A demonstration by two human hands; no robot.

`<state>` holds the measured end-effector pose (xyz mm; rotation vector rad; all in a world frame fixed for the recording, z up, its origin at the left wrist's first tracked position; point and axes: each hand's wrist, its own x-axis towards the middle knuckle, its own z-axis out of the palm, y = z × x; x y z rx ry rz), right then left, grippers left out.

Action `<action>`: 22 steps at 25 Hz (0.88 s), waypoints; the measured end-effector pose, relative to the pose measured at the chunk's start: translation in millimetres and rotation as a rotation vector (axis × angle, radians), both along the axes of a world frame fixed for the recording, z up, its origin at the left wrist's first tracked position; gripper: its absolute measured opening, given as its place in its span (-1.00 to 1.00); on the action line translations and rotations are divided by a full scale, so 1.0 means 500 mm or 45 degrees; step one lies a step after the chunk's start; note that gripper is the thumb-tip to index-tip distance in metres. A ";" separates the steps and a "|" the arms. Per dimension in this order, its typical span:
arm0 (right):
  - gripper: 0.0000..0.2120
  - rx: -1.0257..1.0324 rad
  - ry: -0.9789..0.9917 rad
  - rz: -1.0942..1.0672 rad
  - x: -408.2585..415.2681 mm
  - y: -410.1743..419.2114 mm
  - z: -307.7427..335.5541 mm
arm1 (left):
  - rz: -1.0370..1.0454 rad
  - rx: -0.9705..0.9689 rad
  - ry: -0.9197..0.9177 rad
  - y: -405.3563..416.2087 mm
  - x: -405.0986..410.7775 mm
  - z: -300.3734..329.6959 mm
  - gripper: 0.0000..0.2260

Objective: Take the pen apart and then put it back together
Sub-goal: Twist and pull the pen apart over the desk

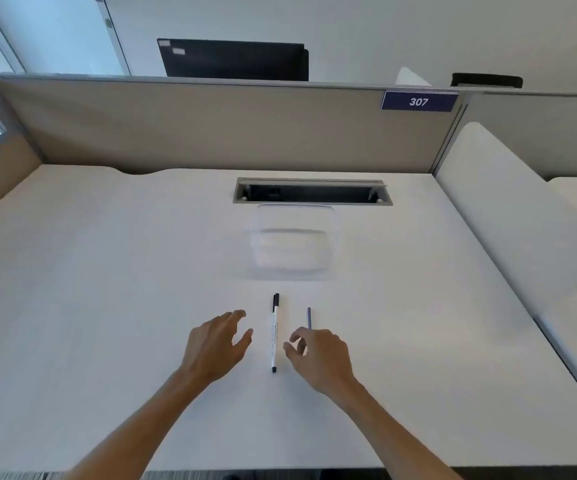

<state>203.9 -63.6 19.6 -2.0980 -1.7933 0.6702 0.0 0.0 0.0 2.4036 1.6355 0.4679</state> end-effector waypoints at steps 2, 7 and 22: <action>-0.72 -0.016 0.006 0.002 -0.015 -0.004 -0.010 | -0.005 0.033 -0.020 -0.007 0.001 -0.002 -0.71; -0.66 -0.006 -0.049 0.010 -0.047 -0.005 -0.029 | -0.080 0.057 -0.042 -0.036 0.008 -0.038 -0.70; -0.69 0.045 -0.097 -0.071 -0.060 0.002 -0.037 | -0.125 0.066 0.023 -0.048 0.018 -0.048 -0.62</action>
